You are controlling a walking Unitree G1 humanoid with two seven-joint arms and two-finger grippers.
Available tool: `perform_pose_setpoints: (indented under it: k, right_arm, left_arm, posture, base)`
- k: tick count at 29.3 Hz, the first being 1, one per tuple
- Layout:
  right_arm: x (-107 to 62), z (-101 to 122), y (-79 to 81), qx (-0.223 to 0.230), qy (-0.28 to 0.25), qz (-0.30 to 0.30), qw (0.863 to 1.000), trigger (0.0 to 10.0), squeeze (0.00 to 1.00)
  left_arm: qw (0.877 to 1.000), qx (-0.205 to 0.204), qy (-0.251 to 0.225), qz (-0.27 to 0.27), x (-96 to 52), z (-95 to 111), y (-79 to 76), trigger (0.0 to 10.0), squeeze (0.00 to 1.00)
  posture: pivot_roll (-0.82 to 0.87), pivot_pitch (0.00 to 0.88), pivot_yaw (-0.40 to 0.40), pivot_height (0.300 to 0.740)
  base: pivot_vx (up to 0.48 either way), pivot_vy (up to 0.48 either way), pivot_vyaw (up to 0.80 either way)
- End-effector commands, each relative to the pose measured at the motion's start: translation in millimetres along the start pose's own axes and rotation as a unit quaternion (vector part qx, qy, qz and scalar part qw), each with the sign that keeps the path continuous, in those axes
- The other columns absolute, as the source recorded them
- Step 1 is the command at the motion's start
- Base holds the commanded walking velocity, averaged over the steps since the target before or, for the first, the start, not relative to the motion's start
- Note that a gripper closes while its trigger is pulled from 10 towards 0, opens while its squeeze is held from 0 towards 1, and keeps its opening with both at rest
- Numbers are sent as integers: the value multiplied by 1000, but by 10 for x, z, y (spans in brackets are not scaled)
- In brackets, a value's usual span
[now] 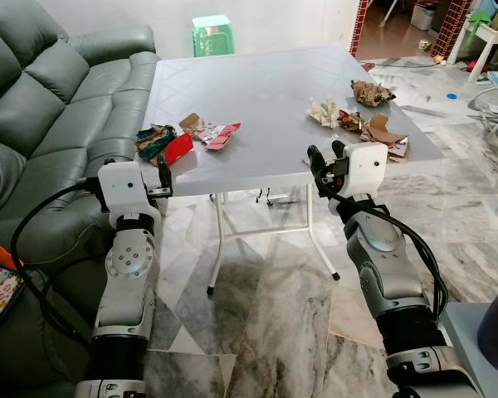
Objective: Picking trash to rubbish bin
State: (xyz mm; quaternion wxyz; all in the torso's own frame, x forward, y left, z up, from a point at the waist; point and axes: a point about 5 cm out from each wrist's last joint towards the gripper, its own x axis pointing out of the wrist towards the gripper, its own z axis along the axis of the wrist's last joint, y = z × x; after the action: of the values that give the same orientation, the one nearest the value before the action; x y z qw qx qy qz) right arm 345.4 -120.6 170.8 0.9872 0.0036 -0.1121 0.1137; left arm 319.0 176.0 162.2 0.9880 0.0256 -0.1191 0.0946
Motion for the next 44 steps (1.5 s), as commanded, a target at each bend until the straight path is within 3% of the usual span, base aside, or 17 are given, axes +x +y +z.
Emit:
perform_pose_setpoints:
  k: [1, 24, 32, 44]
  right_arm:
    - [7, 46, -15, 1, -6, -3, 1000, 10000, 0]
    - [3, 43, 24, 2, -3, 9, 1000, 10000, 0]
    - [-21, 45, 107, -3, -7, 33, 999, 10000, 0]
    - [-30, 53, 131, -3, -7, 49, 999, 10000, 0]
  left_arm:
    - [1000, -2, -3, -5, -14, 26, -11, 10000, 0]
    - [1000, -16, 2, -11, -34, 32, -14, 10000, 0]
    - [1000, -26, 0, -18, -31, 50, -19, 10000, 0]
    - [999, -39, -1, -22, -56, 45, -41, 10000, 0]
  posture:
    - [-53, 27, 25, 740]
    - [-50, 35, 18, 740]
    - [-51, 34, 19, 740]
    - [-57, 34, 12, 740]
  base:
    - [0, 0, 0]
    - [0, 0, 0]
    - [0, 0, 0]
    - [442, 0, 0]
